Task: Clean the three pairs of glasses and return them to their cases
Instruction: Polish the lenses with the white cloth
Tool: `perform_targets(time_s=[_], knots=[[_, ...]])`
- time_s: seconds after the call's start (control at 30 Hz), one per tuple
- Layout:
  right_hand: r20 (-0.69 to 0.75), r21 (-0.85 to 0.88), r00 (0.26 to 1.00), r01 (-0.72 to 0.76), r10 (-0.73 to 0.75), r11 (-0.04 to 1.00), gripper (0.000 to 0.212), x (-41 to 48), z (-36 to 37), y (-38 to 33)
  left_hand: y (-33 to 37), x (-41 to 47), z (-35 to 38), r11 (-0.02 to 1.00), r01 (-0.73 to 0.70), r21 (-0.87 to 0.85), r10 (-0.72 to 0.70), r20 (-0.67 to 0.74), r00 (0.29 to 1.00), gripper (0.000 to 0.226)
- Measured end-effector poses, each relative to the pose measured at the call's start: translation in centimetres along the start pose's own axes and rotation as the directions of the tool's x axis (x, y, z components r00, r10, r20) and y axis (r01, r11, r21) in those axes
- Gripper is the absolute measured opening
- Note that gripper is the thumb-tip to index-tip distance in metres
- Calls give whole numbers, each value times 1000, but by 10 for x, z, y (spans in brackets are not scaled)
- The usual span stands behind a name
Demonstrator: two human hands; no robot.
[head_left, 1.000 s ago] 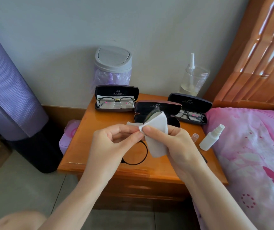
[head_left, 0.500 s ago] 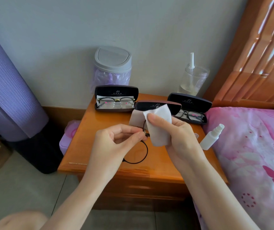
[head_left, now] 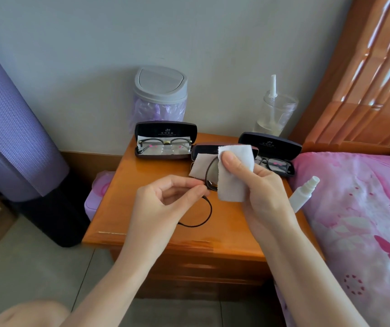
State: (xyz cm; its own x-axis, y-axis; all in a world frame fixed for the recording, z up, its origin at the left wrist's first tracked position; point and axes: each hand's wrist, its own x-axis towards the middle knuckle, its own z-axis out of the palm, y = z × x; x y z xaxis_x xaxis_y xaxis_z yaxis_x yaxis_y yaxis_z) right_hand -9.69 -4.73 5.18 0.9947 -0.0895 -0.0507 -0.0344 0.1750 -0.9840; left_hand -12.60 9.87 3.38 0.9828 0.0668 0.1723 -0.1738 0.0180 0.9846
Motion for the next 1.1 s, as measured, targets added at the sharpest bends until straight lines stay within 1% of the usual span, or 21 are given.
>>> perform_targets(time_s=[0.17,0.3,0.37,0.53,0.63,0.77,0.9,1.0,1.1], knots=[[-43,15,999,-6,7,1000,30,-2,5,4,1,-1,1,999,7,-36,-8,-28,1000,7],[-23,62,1000,6,-4,998,24,-7,6,11,-1,-1,0,995,25,-93,-33,-79,996,7],[-16,73,1000,9,-7,997,27,-7,7,14,-1,-1,-1,992,27,-119,-39,-100,994,7],[-7,110,1000,14,-13,994,34,-13,9,18,-1,-2,-1,994,4,-112,-18,-121,992,8],[2,67,1000,-12,11,998,35,-19,11,21,0,-1,-1,994,-9,-107,-5,-134,991,9],[34,-11,999,-42,42,999,32,-26,15,27,-1,-1,-1,995,-16,-103,0,-151,989,9],[56,-60,998,-28,31,998,28,-25,12,24,-2,-2,-2,996,-20,-84,8,-144,990,11],[54,-104,999,6,0,995,24,-22,8,18,-1,-1,-2,999,-42,-24,39,-114,993,13],[25,-163,1000,20,-16,986,28,-17,5,14,1,0,-2,998,-60,8,60,-98,993,14]])
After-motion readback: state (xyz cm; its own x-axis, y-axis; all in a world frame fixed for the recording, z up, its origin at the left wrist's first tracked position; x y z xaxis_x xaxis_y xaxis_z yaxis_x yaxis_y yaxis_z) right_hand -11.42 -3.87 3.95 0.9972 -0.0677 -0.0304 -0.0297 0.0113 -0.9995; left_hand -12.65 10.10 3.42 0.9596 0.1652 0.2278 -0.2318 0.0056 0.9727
